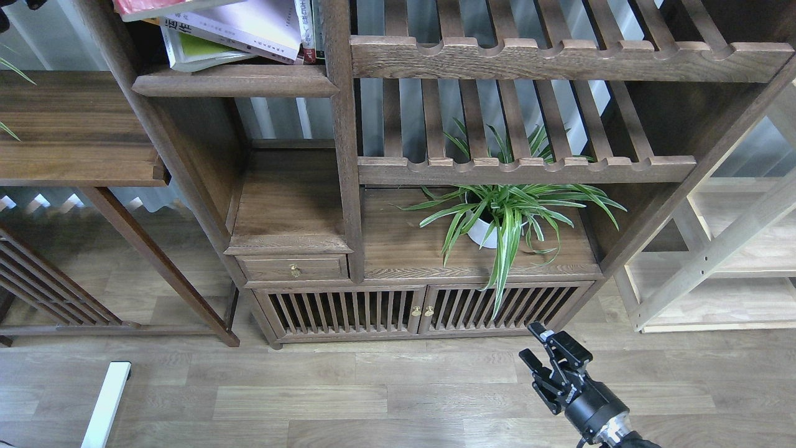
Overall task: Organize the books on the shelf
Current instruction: 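Push the red book into the top shelf with the left gripper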
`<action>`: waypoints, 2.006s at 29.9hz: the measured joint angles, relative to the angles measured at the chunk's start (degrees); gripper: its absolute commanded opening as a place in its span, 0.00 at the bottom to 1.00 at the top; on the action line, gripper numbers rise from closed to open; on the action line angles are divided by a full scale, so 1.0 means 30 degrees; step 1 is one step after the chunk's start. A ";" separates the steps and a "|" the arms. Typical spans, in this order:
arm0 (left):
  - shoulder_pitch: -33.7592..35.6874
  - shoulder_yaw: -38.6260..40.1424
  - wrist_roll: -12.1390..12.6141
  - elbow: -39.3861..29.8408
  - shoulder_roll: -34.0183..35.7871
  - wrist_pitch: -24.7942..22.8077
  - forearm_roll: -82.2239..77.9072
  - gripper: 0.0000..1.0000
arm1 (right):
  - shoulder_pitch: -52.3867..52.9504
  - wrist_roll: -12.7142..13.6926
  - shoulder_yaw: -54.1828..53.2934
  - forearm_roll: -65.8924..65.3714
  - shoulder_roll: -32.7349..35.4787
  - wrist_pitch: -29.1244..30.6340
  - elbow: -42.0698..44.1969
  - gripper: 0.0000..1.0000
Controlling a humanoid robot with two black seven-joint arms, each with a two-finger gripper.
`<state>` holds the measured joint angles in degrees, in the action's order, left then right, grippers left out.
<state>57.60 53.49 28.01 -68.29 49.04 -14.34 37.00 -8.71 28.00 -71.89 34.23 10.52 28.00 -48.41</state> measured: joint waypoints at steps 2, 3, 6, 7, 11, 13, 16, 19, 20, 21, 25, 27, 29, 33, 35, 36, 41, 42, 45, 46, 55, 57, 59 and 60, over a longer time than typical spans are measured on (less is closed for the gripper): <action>0.0001 0.0058 0.0003 0.0350 0.0003 0.0020 -0.0001 0.06 | 0.0000 0.0000 0.0000 0.0162 0.0069 0.0000 -0.0009 0.74; 0.0004 0.0075 0.0003 0.0503 0.0000 0.0034 -0.0001 0.06 | 0.0000 -0.0001 0.0004 0.0214 0.0085 0.0000 -0.0010 0.74; 0.0022 0.0075 0.0002 0.0635 -0.0262 0.0124 -0.0189 0.06 | 0.0000 0.0000 0.0044 0.0274 0.0096 0.0000 -0.0016 0.74; 0.0022 0.0076 0.0001 0.0643 -0.0430 0.0151 -0.0450 0.06 | 0.0000 -0.0001 0.0050 0.0296 0.0096 0.0000 -0.0024 0.74; 0.0067 0.0076 0.0001 0.0692 -0.1137 0.0450 -0.1466 0.05 | 0.0000 0.0002 0.0019 0.0445 0.0164 0.0000 -0.0131 0.75; 0.0236 0.0075 0.0001 0.0765 -0.1468 0.0657 -0.1709 0.06 | -0.0029 -0.0001 0.0003 0.0640 0.0321 0.0000 -0.0195 0.75; 0.0726 0.0077 0.0001 0.1196 -0.2215 0.1069 -0.2499 0.05 | -0.0197 0.0000 0.0026 0.0926 0.0500 0.0000 -0.0301 0.75; 0.1429 0.0320 0.0000 0.1823 -0.3181 0.1712 -0.3350 0.05 | -0.0309 0.0000 0.0050 0.1051 0.0597 0.0000 -0.0450 0.75; 0.1634 0.0444 0.0000 0.1991 -0.3470 0.1948 -0.3638 0.06 | -0.0361 0.0000 0.0053 0.1071 0.0616 0.0000 -0.0484 0.75; 0.1824 0.0564 -0.0003 0.2184 -0.3806 0.2199 -0.3991 0.05 | -0.0425 0.0000 0.0056 0.1105 0.0633 0.0000 -0.0531 0.75; 0.2216 0.1354 -0.0003 0.2976 -0.5147 0.2921 -0.5418 0.06 | -0.0726 0.0001 0.0067 0.1424 0.0827 0.0000 -0.0735 0.75; 0.2253 0.1772 -0.0003 0.3256 -0.5646 0.3208 -0.6183 0.06 | -0.0853 0.0002 0.0098 0.1628 0.1060 0.0000 -0.0780 0.75; 0.2253 0.2016 -0.0004 0.3396 -0.6007 0.3396 -0.6790 0.06 | -0.0926 -0.0001 0.0110 0.1892 0.1271 0.0000 -0.0827 0.76; 0.2242 0.2206 -0.0003 0.3511 -0.6577 0.3688 -0.7658 0.06 | -0.0965 0.0000 0.0117 0.2396 0.1582 0.0000 -0.0921 0.76; 0.2205 0.2308 -0.0003 0.3686 -0.6820 0.3819 -0.8038 0.06 | -0.0971 0.0000 0.0117 0.2576 0.1687 0.0000 -0.0981 0.77; 0.2198 0.2379 -0.0003 0.3824 -0.6944 0.3844 -0.8185 0.06 | -0.0981 -0.0001 0.0117 0.2627 0.1732 0.0000 -0.0998 0.77; 0.2188 0.2904 -0.0004 0.4831 -0.7843 0.3871 -0.9082 0.06 | -0.1197 0.0000 0.0117 0.2744 0.1873 0.0000 -0.1097 0.77; 0.2188 0.3004 -0.0003 0.5071 -0.8001 0.3871 -0.9221 0.06 | -0.1239 0.0000 0.0115 0.2765 0.1883 -0.0001 -0.1106 0.77; 0.2187 0.3337 -0.0003 0.5768 -0.8457 0.3825 -0.9551 0.07 | -0.1305 -0.0001 0.0010 0.2827 0.1938 -0.0001 -0.1119 0.78; 0.2187 0.3435 -0.0003 0.5924 -0.8561 0.3810 -0.9602 0.08 | -0.1308 0.0000 -0.0005 0.2840 0.1952 0.0000 -0.1121 0.78; 0.1725 0.3571 -0.0005 0.6073 -0.8779 0.3696 -0.9636 0.05 | -0.1318 0.0000 -0.0059 0.2878 0.2153 -0.0001 -0.1124 0.79; 0.1694 0.3741 -0.0005 0.5847 -0.8553 0.3613 -0.9627 0.04 | -0.1318 0.0000 -0.0059 0.2996 0.2217 -0.0001 -0.1124 0.79; 0.1694 0.4120 -0.0005 0.5664 -0.8344 0.3548 -0.9625 0.04 | -0.1309 0.0000 -0.0058 0.3098 0.2254 -0.0001 -0.1124 0.79; 0.1693 0.4295 -0.0004 0.5550 -0.8231 0.3530 -0.9625 0.04 | -0.1300 -0.0001 -0.0039 0.3126 0.2261 0.0000 -0.1124 0.79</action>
<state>62.68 66.38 27.99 -51.64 24.34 -3.76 8.12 -12.61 28.00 -72.01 43.61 17.30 28.00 -51.78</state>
